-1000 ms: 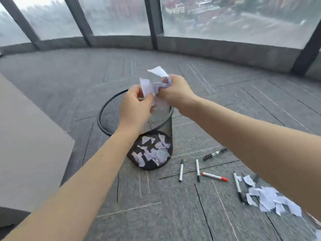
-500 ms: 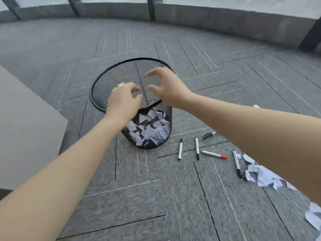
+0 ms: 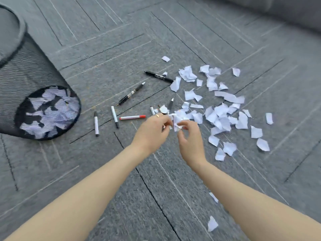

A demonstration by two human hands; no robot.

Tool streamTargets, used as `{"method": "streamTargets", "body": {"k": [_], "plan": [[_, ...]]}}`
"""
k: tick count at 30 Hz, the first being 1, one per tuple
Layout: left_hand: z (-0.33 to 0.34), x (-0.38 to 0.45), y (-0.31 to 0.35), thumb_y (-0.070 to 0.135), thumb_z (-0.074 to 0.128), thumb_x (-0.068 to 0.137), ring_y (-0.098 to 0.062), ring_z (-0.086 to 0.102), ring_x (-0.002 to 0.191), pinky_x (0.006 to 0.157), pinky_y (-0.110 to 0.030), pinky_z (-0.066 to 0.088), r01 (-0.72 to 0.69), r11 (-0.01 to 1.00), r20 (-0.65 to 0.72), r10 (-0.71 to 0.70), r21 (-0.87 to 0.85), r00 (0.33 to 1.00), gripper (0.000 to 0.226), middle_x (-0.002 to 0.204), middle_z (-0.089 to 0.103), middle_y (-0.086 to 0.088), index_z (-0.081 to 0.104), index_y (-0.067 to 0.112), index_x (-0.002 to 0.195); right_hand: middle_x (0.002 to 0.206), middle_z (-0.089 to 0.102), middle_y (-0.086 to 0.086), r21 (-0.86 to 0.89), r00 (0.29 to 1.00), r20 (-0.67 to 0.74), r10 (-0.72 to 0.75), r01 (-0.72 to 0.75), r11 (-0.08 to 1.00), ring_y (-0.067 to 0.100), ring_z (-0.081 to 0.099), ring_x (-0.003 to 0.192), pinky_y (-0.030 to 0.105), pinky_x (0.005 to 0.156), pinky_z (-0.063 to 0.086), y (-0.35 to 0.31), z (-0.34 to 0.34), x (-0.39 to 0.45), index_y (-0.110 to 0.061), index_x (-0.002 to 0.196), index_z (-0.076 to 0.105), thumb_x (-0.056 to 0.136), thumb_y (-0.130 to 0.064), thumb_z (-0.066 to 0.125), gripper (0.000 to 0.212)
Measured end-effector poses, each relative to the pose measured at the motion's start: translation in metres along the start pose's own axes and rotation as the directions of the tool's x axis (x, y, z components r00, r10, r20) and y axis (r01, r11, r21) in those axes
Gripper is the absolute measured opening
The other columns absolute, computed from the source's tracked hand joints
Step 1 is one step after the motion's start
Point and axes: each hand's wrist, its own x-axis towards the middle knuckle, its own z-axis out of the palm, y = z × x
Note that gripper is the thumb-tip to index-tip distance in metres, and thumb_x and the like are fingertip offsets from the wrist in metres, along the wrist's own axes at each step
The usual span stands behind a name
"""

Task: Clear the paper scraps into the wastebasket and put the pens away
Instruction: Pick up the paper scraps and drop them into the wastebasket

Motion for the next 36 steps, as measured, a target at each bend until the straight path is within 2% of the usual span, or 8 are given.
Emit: {"method": "streamTargets", "body": {"k": [4,9,15,19,24,31,33,36], "plan": [[0.078,-0.009,0.032,0.017,0.050,0.092,-0.021,0.056,0.100,0.085,-0.035,0.047,-0.087,0.996,0.313,0.073,0.033,0.947,0.017,0.105,0.059,-0.004,0.061,0.012,0.104,0.111,0.048,-0.005,-0.181,0.994,-0.070,0.079,-0.090,0.979,0.013,0.047,0.105,0.029,0.094,0.038,0.057,-0.055,-0.037,-0.013,0.120,0.048,0.088,-0.014,0.056,0.033],[0.142,-0.040,0.053,0.028,0.055,0.088,-0.029,0.053,0.104,0.082,-0.039,0.045,-0.328,0.920,0.627,0.128,0.216,0.769,0.029,0.116,0.047,-0.008,0.048,0.012,0.111,0.114,0.054,0.001,-0.384,0.981,0.002,0.196,-0.180,0.906,0.020,0.050,0.107,0.036,0.094,0.040,0.110,-0.101,-0.072,-0.015,0.116,0.052,0.087,-0.025,0.060,0.031],[0.170,-0.051,0.054,0.030,0.053,0.089,-0.029,0.049,0.110,0.082,-0.038,0.041,-0.464,0.843,0.637,0.203,0.273,0.744,0.040,0.122,0.043,-0.007,0.038,0.013,0.122,0.092,0.057,-0.011,-0.416,0.941,0.006,0.338,-0.305,0.857,0.012,0.054,0.088,0.044,0.108,0.030,0.138,-0.119,-0.103,-0.025,0.111,0.054,0.088,-0.035,0.058,0.026],[0.185,-0.052,0.059,0.025,0.048,0.092,-0.028,0.050,0.108,0.077,-0.036,0.039,-0.561,0.778,0.640,0.284,0.281,0.714,0.029,0.119,0.047,-0.006,0.040,0.012,0.116,0.102,0.057,-0.009,-0.532,0.944,0.101,0.314,-0.215,0.819,0.015,0.054,0.103,0.043,0.114,0.012,0.139,-0.126,-0.112,-0.025,0.112,0.053,0.085,-0.041,0.057,0.032],[0.192,-0.057,0.062,0.024,0.047,0.094,-0.026,0.049,0.107,0.078,-0.036,0.040,-0.407,0.865,0.565,0.187,0.293,0.803,0.019,0.118,0.047,-0.004,0.046,0.014,0.111,0.108,0.052,-0.010,-0.626,0.928,0.171,0.331,-0.157,0.763,0.016,0.047,0.111,0.042,0.114,0.011,0.140,-0.124,-0.113,-0.029,0.107,0.052,0.086,-0.038,0.056,0.024],[0.187,-0.064,0.058,0.016,0.048,0.092,-0.026,0.057,0.094,0.075,-0.038,0.044,-0.215,0.959,0.542,0.084,0.182,0.836,0.005,0.100,0.057,-0.002,0.050,0.017,0.097,0.093,0.055,-0.007,-0.668,0.889,0.349,0.296,0.015,0.744,0.018,0.050,0.094,0.034,0.086,0.029,0.131,-0.128,-0.091,-0.023,0.089,0.057,0.088,-0.029,0.055,0.006],[0.181,-0.066,0.054,0.018,0.054,0.089,-0.021,0.059,0.085,0.074,-0.036,0.048,-0.059,0.997,0.567,0.021,0.049,0.824,0.007,0.089,0.062,0.004,0.050,0.021,0.094,0.087,0.053,-0.004,-0.632,0.871,0.406,0.277,0.048,0.774,0.020,0.050,0.085,0.032,0.072,0.034,0.130,-0.131,-0.090,-0.020,0.084,0.050,0.089,-0.023,0.053,0.007],[0.175,-0.085,0.053,0.021,0.058,0.089,-0.006,0.055,0.068,0.064,-0.026,0.045,0.076,0.989,0.692,0.035,-0.129,0.721,0.025,0.079,0.060,0.010,0.047,0.026,0.110,0.080,0.054,-0.004,-0.589,0.826,0.497,0.267,0.096,0.802,0.023,0.053,0.077,0.033,0.063,0.039,0.130,-0.132,-0.089,-0.019,0.085,0.045,0.090,-0.017,0.049,0.006]]}}
